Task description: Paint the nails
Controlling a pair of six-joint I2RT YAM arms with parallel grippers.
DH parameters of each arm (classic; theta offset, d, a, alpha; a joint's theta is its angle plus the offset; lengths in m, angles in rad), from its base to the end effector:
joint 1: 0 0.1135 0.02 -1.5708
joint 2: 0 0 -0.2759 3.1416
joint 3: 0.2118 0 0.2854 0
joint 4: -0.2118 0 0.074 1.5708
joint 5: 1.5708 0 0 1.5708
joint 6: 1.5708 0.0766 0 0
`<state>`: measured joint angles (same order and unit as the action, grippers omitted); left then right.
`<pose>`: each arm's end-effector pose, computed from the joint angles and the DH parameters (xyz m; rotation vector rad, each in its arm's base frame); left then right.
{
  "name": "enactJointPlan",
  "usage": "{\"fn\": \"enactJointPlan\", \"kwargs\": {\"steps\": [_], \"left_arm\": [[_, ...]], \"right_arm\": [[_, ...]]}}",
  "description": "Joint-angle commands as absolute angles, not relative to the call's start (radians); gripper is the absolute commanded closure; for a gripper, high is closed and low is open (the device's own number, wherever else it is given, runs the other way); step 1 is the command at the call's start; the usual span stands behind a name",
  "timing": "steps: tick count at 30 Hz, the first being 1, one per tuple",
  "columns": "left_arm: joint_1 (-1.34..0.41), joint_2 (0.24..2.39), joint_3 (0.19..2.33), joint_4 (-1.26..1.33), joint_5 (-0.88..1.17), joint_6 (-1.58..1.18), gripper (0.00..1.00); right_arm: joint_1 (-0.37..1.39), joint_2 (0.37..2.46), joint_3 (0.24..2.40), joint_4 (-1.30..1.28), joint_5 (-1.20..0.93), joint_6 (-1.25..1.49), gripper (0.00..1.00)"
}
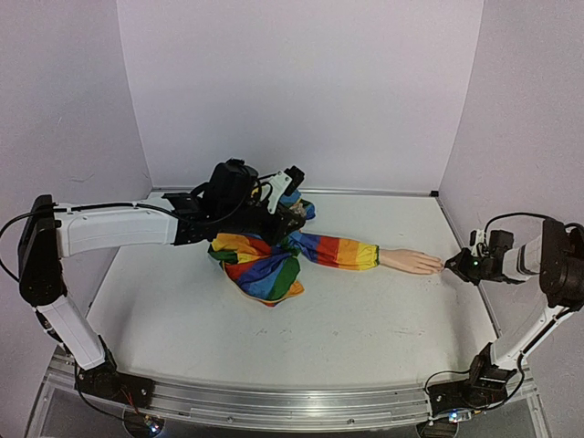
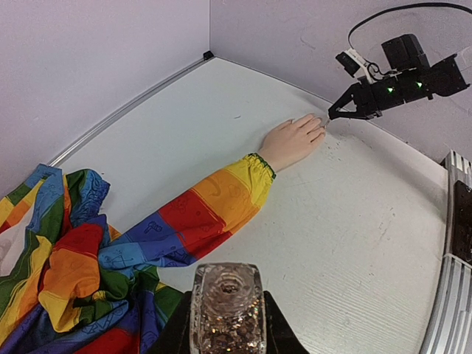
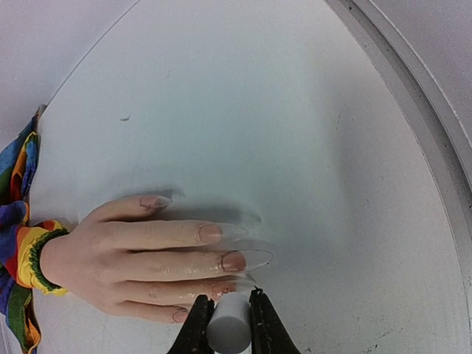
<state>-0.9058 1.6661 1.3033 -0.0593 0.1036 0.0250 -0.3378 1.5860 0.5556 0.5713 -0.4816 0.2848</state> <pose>0.2810 -0.3711 0.2837 0.9827 1.8033 -0.6625 0.3386 -0.0813 0.1181 0.3189 1.9772 0.4534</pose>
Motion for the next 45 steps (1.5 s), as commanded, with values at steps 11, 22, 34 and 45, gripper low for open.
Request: {"fn": "enactJointPlan", "kwargs": {"steps": [11,22,34,45], "left_arm": [[-0.901,1.666,1.361,-0.007,0.114,0.023,1.00],[-0.901,1.664,1.359,-0.006,0.114,0.024,1.00],[-0.901,1.670,1.364,-0.006,0.115,0.026,1.00],[-0.901,1.671,1.367,-0.007,0.114,0.026,1.00]], "right_arm": [[-0.339,1.598,0.600,0.556,-0.472,0.282,1.00],[-0.339,1.598,0.599,0.543,-0.463,0.278,1.00],[-0.339,1.597,0.606,0.543,-0.447,0.281,1.00],[-0.339,1.576,0.602,0.541,-0.425,0.284,1.00]]}}
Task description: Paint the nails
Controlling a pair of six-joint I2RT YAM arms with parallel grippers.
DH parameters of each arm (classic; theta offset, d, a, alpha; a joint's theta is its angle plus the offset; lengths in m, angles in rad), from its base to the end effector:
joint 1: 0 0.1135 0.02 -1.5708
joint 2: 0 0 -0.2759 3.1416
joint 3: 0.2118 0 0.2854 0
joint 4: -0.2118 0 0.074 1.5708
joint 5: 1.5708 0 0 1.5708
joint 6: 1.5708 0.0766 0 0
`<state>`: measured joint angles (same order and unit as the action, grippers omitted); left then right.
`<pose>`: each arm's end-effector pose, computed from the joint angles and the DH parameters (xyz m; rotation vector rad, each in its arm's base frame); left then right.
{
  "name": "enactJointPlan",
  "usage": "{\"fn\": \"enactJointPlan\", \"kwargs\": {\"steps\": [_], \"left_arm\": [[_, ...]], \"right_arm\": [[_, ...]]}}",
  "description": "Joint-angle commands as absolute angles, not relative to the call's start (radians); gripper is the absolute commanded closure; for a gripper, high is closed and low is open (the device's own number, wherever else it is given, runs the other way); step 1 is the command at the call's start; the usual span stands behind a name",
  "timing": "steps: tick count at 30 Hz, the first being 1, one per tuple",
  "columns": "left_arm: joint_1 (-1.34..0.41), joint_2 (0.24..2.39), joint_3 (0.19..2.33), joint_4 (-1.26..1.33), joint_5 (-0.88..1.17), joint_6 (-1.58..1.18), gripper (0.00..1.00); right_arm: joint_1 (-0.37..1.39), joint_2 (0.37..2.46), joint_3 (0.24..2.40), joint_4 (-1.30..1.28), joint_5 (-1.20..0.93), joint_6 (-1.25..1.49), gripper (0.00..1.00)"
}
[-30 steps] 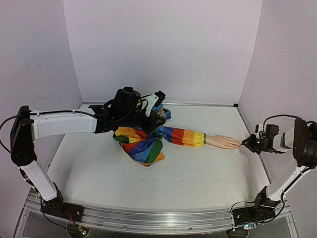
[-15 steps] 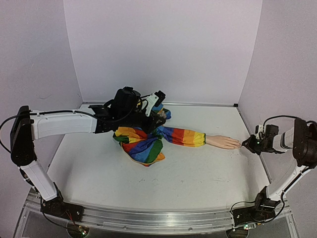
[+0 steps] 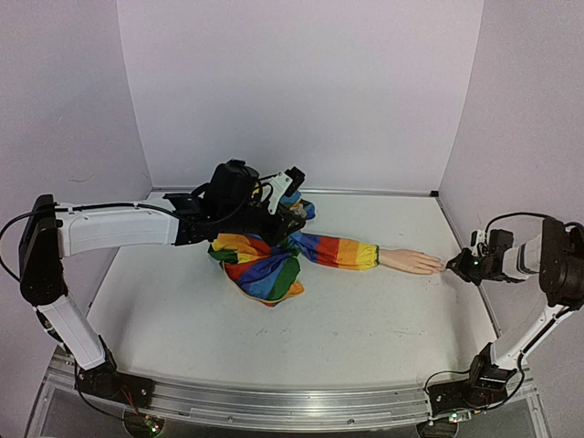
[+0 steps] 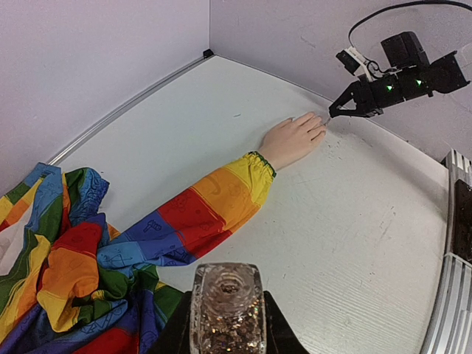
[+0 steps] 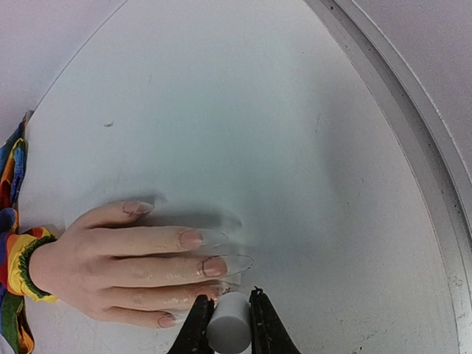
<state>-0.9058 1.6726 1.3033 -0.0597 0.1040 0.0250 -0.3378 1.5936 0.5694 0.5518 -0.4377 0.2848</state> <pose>0.2816 -0.3720 0.2807 0.9858 1.8096 -0.6609 0.3412 -0.0854 0.1169 0.3537 1.9884 0.4125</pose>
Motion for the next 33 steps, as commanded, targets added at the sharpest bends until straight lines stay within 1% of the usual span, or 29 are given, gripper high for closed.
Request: {"fn": "enactJointPlan", "kwargs": {"steps": [1,11,17,33], "left_arm": [[-0.901,1.669,1.366,-0.006,0.114,0.026,1.00],[-0.901,1.647,1.354,-0.007,0.102,0.026,1.00],[-0.902,1.637,1.346,-0.006,0.102,0.023,1.00],[-0.901,1.653,1.353,-0.006,0.103,0.024,1.00]], "right_arm": [[-0.340,1.567,0.602,0.542,-0.422,0.284,1.00],[-0.340,1.502,0.568,0.540,-0.448,0.274,1.00],[-0.329,1.548,0.590,0.528,-0.491,0.271,1.00],[-0.310,1.605,0.608,0.539,-0.508,0.266,1.00]]}}
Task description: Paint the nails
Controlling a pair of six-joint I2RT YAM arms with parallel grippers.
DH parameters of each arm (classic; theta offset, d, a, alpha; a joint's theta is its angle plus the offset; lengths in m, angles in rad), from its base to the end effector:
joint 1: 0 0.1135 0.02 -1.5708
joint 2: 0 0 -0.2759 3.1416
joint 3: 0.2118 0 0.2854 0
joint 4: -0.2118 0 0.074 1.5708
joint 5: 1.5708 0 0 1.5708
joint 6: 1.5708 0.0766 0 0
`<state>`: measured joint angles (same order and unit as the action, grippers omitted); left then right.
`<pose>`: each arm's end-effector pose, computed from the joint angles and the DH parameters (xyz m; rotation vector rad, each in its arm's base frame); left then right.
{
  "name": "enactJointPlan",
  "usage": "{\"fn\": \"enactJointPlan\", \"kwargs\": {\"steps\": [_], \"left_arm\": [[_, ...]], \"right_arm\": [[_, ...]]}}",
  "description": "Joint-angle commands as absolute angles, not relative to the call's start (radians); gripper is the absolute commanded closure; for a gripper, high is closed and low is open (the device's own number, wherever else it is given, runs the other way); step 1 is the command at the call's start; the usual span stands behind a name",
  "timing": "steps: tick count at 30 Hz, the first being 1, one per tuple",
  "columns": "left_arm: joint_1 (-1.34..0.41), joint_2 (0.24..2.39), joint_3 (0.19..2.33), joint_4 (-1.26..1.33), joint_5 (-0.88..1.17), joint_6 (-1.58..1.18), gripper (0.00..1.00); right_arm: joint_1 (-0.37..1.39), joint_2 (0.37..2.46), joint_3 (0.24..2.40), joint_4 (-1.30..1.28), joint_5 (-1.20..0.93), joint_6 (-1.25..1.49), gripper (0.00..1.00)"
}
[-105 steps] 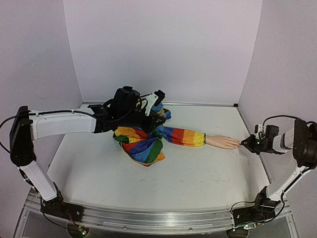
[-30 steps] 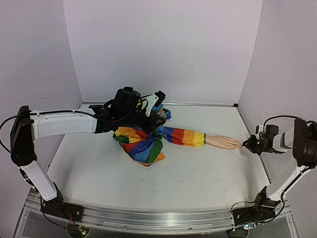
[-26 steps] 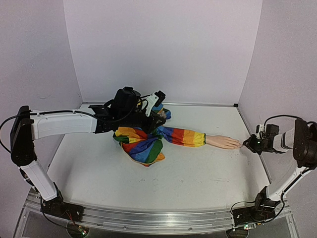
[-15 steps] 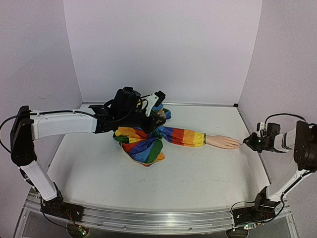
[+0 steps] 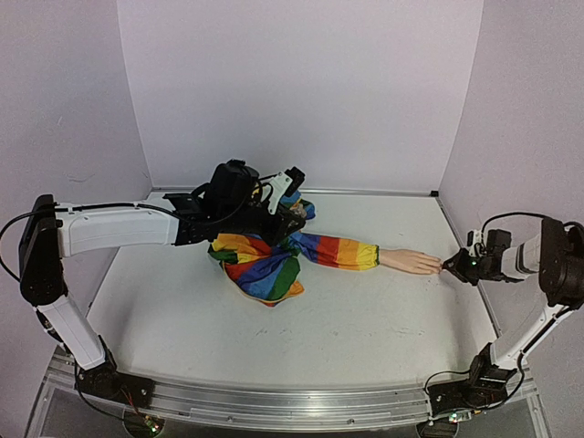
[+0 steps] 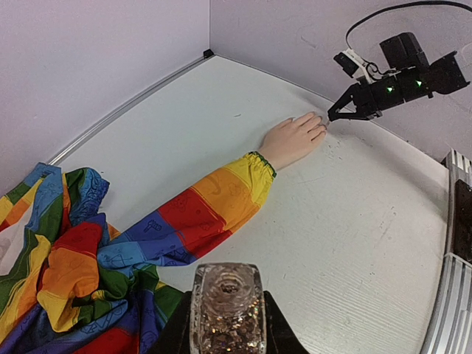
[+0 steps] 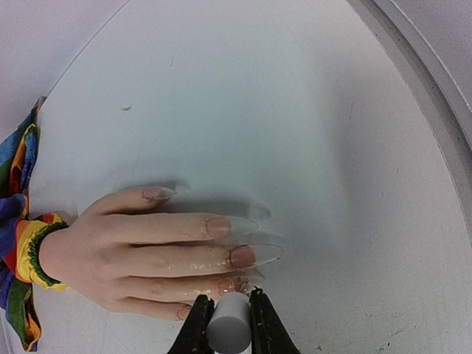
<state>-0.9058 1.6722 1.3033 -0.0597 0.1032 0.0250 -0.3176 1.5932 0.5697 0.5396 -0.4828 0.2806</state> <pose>0.2816 -0.3719 0.2809 0.9851 1.8094 -0.6602 0.3419 -0.0749 0.1163 0.3058 2.0037 0.4711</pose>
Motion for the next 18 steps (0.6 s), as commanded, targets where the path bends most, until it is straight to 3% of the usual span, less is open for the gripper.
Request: {"fn": "enactJointPlan", "kwargs": {"steps": [1,18], "left_arm": [[-0.901,1.652,1.354,-0.006,0.103,0.025,1.00],[-0.901,1.657,1.356,-0.006,0.104,0.026,1.00]], "right_arm": [[-0.310,1.603,0.608,0.541,-0.508,0.267,1.00],[-0.307,1.536,0.587,0.540,-0.479,0.266,1.00]]}}
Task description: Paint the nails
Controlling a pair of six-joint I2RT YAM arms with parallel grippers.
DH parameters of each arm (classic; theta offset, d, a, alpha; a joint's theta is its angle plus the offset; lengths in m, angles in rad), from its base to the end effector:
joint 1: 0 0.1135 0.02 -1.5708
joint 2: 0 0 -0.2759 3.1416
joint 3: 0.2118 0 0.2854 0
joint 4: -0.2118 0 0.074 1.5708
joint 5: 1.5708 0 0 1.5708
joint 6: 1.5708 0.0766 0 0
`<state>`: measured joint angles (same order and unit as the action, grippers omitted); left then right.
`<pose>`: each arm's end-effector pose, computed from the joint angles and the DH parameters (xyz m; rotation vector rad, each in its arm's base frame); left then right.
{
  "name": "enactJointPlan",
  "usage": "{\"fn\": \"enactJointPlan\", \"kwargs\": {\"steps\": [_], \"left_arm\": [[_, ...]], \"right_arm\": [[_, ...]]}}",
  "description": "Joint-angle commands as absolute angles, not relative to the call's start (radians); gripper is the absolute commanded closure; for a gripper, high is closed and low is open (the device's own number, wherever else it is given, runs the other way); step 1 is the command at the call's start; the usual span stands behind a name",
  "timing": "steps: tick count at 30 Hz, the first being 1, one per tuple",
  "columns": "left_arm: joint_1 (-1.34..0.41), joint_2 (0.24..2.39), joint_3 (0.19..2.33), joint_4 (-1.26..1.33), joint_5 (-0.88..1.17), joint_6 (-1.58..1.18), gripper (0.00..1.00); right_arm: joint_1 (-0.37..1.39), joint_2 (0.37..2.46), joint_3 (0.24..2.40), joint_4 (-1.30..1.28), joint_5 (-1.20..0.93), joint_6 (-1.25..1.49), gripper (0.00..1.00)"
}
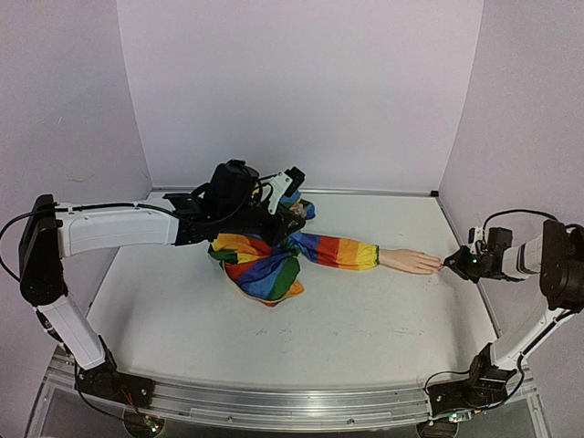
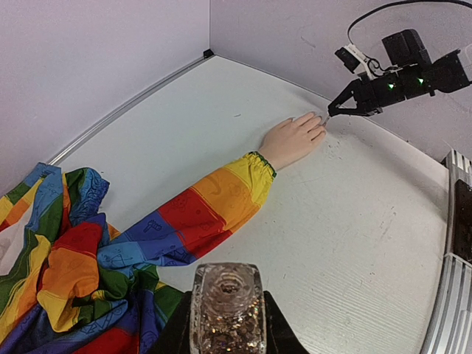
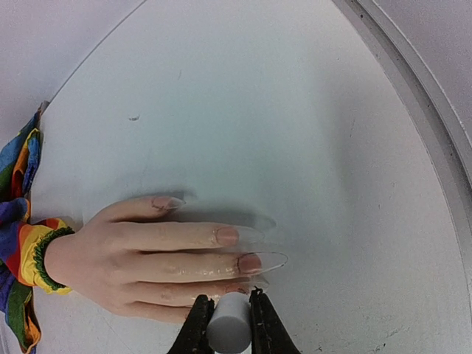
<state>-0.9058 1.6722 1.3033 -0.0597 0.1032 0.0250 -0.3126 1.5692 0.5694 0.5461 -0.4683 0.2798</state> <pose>0.2816 -0.3719 0.2809 0.9851 1.8094 -0.6602 0.3425 -0.0744 0.1247 0.2955 1.9788 0.4517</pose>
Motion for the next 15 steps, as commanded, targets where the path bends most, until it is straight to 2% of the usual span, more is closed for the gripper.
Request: {"fn": "enactJointPlan", "kwargs": {"steps": [1,15], "left_arm": [[-0.901,1.657,1.356,-0.006,0.104,0.026,1.00],[-0.902,1.664,1.362,-0.006,0.111,0.024,1.00]], "right_arm": [[-0.307,1.540,0.588,0.539,-0.481,0.267,1.00],[-0.304,1.587,0.602,0.545,-0.506,0.265,1.00]]}}
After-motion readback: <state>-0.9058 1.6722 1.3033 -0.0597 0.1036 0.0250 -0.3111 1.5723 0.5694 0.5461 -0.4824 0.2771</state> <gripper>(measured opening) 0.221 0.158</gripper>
